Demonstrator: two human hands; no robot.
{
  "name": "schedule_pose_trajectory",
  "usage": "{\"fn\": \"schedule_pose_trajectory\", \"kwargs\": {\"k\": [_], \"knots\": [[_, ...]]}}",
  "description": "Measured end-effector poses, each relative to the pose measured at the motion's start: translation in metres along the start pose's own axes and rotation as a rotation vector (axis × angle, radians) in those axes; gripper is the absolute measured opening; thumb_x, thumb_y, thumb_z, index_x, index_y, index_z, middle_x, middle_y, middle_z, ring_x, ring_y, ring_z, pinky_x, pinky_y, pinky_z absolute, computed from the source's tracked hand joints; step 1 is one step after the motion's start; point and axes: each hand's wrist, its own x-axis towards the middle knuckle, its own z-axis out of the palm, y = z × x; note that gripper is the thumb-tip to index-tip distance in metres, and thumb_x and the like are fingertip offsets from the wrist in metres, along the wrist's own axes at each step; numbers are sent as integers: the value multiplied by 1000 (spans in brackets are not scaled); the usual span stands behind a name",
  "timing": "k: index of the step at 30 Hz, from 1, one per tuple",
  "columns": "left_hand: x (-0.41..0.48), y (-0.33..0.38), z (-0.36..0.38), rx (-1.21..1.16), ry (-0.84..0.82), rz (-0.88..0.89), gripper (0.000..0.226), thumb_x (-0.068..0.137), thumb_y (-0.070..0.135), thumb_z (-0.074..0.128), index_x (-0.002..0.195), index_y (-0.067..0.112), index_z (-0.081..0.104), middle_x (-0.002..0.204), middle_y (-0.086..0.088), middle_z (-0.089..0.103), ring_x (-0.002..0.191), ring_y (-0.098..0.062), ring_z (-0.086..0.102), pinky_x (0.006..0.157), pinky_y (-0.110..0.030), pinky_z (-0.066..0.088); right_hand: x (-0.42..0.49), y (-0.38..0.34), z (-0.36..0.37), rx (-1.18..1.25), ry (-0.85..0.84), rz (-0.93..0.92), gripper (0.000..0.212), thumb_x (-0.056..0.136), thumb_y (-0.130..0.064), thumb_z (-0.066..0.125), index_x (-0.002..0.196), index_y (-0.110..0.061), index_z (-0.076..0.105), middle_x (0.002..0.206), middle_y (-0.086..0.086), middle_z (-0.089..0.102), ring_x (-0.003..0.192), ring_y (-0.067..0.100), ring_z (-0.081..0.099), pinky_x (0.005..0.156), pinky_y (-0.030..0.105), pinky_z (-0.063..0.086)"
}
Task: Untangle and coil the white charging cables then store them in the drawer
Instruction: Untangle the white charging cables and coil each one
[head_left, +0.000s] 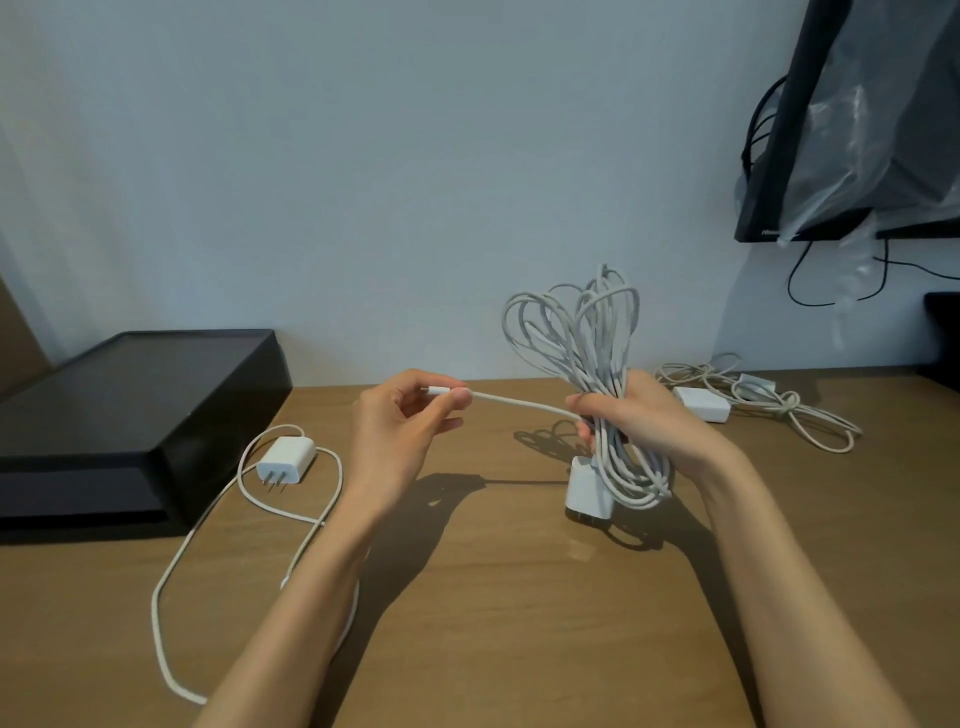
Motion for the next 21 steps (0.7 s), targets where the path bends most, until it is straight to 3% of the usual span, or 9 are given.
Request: {"fn": "schedule_pose_trajectory", "kwargs": {"k": [2, 6, 8, 13, 17, 21], "knots": [[1, 1, -1, 2, -8, 33, 5, 82, 2, 68, 81, 6, 70, 78, -17, 69, 73, -18, 67, 64, -18, 54, 1, -1, 1, -58, 40, 4, 20, 94, -16, 56, 76, -8, 61, 56, 0, 63, 48, 9, 56, 53, 19, 47], [-1, 3, -1, 37, -80, 109, 3, 82, 4, 68, 81, 7, 70, 80, -15, 68, 76, -21, 67, 67, -21, 56, 5, -2, 0, -79, 72, 38, 8, 94, -15, 54, 88, -11, 56, 62, 4, 68, 53, 14, 61, 56, 27, 51], [0, 3, -2, 12, -83, 95, 4, 84, 2, 65, 83, 4, 68, 77, -11, 70, 78, -19, 69, 66, -21, 56, 2, -5, 0, 53, 45, 53, 5, 95, -13, 55, 92, -9, 55, 66, 9, 70, 53, 16, 63, 51, 25, 51], [0, 2, 0, -140, -61, -10, 6, 92, 3, 55, 90, 0, 59, 85, -13, 72, 84, -16, 71, 68, -23, 57, -4, -12, -2, 369, -9, 84, 13, 95, -8, 56, 101, 4, 55, 86, 24, 71, 62, 27, 67, 58, 31, 57], [0, -1, 3, -331, -83, -104, 10, 96, 10, 48, 92, 1, 50, 103, -13, 70, 99, -18, 68, 81, -25, 56, -9, -10, -4, 437, 0, 88, 30, 95, -17, 56, 112, 6, 62, 101, 11, 74, 85, 23, 72, 70, 28, 59], [5, -9, -1, -453, -42, -177, 12, 98, 16, 46, 92, 6, 50, 102, -13, 70, 100, -21, 67, 89, -32, 54, -14, -12, -7, 675, 36, 53, 35, 95, -17, 53, 118, 9, 55, 114, 9, 70, 100, 24, 69, 74, 30, 59]]}}
